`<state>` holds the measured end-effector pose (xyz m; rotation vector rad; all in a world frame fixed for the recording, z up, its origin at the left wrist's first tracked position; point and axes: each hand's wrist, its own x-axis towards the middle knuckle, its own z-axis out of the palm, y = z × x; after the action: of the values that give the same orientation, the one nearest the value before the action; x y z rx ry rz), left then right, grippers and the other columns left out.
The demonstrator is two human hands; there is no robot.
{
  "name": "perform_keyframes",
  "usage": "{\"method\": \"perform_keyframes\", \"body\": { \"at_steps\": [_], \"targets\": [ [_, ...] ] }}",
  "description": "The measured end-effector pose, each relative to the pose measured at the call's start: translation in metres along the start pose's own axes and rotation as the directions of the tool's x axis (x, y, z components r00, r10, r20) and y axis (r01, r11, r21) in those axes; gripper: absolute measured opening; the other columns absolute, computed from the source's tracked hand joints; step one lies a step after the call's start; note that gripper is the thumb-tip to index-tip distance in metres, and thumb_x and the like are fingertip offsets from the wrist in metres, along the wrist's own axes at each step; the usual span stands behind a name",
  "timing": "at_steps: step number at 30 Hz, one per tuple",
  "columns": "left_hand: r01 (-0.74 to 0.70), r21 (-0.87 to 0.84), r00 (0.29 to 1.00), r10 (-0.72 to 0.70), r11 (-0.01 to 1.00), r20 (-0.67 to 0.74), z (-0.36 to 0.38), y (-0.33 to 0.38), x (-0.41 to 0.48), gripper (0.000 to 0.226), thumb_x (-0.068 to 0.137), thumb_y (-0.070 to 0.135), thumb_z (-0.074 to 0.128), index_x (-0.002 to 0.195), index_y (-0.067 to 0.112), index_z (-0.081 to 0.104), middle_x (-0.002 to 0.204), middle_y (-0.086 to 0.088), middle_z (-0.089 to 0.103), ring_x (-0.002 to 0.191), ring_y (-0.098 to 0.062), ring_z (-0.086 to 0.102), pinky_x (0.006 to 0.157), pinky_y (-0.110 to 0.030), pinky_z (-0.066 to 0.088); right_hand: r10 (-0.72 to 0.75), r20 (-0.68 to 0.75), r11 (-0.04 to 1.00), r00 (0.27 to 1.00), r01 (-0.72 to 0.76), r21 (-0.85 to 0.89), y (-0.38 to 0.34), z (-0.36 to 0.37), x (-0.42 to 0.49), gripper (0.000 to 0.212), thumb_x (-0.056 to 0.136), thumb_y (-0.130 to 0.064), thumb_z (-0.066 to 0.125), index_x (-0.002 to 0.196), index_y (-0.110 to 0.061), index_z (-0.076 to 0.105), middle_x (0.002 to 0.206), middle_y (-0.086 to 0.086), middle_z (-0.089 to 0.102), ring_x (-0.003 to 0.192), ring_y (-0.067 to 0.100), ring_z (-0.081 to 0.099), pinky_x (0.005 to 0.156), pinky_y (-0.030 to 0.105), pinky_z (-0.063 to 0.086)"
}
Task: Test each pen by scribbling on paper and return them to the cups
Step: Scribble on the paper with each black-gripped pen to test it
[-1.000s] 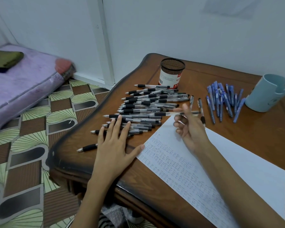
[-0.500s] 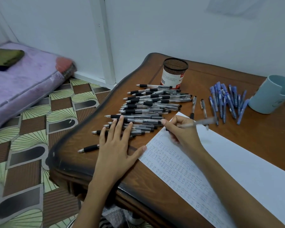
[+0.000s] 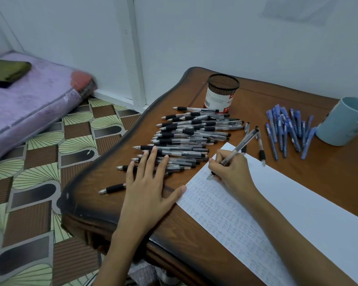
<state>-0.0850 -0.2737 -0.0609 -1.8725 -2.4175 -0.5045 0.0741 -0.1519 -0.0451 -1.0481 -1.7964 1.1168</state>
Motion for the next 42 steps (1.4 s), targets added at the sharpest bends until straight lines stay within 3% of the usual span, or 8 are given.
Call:
{"method": "perform_keyframes", "body": {
  "at_steps": [4, 9, 15, 22, 29, 33, 36, 42],
  "targets": [
    [0.002, 0.009, 1.000, -0.002, 1.000, 0.008, 0.001, 0.000, 0.000, 0.087, 0.082, 0.078, 0.013, 0.146, 0.023, 0.035, 0.156, -0.006, 0.019, 0.144, -0.023, 0.018, 0.111, -0.037, -0.005, -0.013, 0.018, 1.000, 1.000, 0.013, 0.013, -0.001, 0.001, -0.002, 0.044, 0.087, -0.004, 0.061, 0.050, -0.017, 0.041, 0.038, -0.011, 0.043, 0.041, 0.002, 0.042, 0.070, 0.032, 0.050],
    [0.002, -0.022, 1.000, -0.002, 1.000, -0.003, 0.001, -0.001, -0.001, 0.090, 0.078, 0.079, 0.011, 0.148, 0.025, 0.029, 0.158, -0.003, 0.011, 0.146, -0.020, 0.009, 0.114, -0.039, -0.005, -0.046, -0.001, 0.999, 0.999, 0.046, 0.007, 0.002, 0.001, 0.000, 0.045, 0.084, 0.001, 0.060, 0.049, -0.016, 0.039, 0.040, -0.012, 0.039, 0.045, 0.002, 0.039, 0.054, 0.012, 0.040],
    [0.002, -0.019, 1.000, -0.002, 1.000, 0.001, 0.002, -0.002, 0.000, 0.090, 0.079, 0.079, 0.011, 0.147, 0.024, 0.031, 0.158, -0.003, 0.013, 0.145, -0.021, 0.012, 0.113, -0.039, -0.004, -0.060, -0.084, 0.998, 0.995, 0.060, 0.006, 0.005, 0.001, 0.000, 0.043, 0.086, -0.005, 0.063, 0.050, -0.018, 0.043, 0.041, -0.011, 0.042, 0.045, 0.003, 0.043, 0.054, 0.012, 0.042],
    [0.009, -0.029, 1.000, -0.009, 1.000, 0.000, 0.002, -0.001, -0.001, 0.091, 0.078, 0.079, 0.009, 0.147, 0.024, 0.029, 0.158, -0.003, 0.012, 0.146, -0.020, 0.010, 0.115, -0.041, -0.001, -0.036, -0.040, 0.999, 0.999, 0.037, 0.014, 0.003, 0.000, 0.001, 0.044, 0.086, -0.005, 0.062, 0.049, -0.017, 0.042, 0.042, -0.008, 0.042, 0.045, 0.004, 0.041, 0.059, 0.023, 0.044],
    [0.012, -0.028, 1.000, -0.012, 1.000, 0.001, 0.001, -0.001, -0.001, 0.093, 0.075, 0.080, 0.006, 0.149, 0.026, 0.024, 0.159, -0.001, 0.006, 0.146, -0.018, 0.004, 0.114, -0.039, -0.007, -0.040, -0.058, 0.999, 0.998, 0.041, 0.025, 0.006, 0.000, 0.001, 0.044, 0.086, -0.003, 0.061, 0.050, -0.016, 0.041, 0.040, -0.010, 0.041, 0.042, 0.003, 0.039, 0.056, 0.023, 0.043],
    [0.011, -0.027, 1.000, -0.011, 1.000, -0.005, 0.001, 0.000, -0.001, 0.093, 0.075, 0.081, 0.006, 0.149, 0.026, 0.024, 0.159, -0.001, 0.007, 0.146, -0.018, 0.005, 0.114, -0.038, -0.008, -0.065, -0.058, 0.998, 0.996, 0.066, 0.014, 0.007, 0.000, 0.002, 0.045, 0.084, 0.001, 0.060, 0.049, -0.017, 0.039, 0.039, -0.012, 0.040, 0.043, 0.002, 0.040, 0.050, 0.013, 0.038],
    [0.009, -0.026, 1.000, -0.010, 1.000, -0.008, 0.001, 0.000, 0.000, 0.093, 0.076, 0.080, 0.007, 0.148, 0.026, 0.026, 0.158, -0.002, 0.009, 0.146, -0.019, 0.007, 0.114, -0.039, -0.006, -0.067, -0.078, 0.998, 0.995, 0.067, 0.002, 0.009, 0.001, 0.002, 0.041, 0.086, -0.007, 0.063, 0.051, -0.014, 0.043, 0.042, -0.010, 0.042, 0.045, 0.004, 0.042, 0.054, 0.017, 0.042],
    [0.006, -0.025, 1.000, -0.006, 1.000, -0.005, 0.001, 0.000, -0.001, 0.092, 0.077, 0.080, 0.008, 0.148, 0.025, 0.028, 0.158, -0.002, 0.011, 0.146, -0.019, 0.010, 0.114, -0.038, -0.005, -0.076, -0.095, 0.997, 0.993, 0.075, -0.015, 0.009, 0.001, 0.002, 0.045, 0.083, 0.002, 0.059, 0.050, -0.017, 0.036, 0.039, -0.012, 0.036, 0.043, 0.003, 0.035, 0.047, 0.009, 0.031]
  ]
}}
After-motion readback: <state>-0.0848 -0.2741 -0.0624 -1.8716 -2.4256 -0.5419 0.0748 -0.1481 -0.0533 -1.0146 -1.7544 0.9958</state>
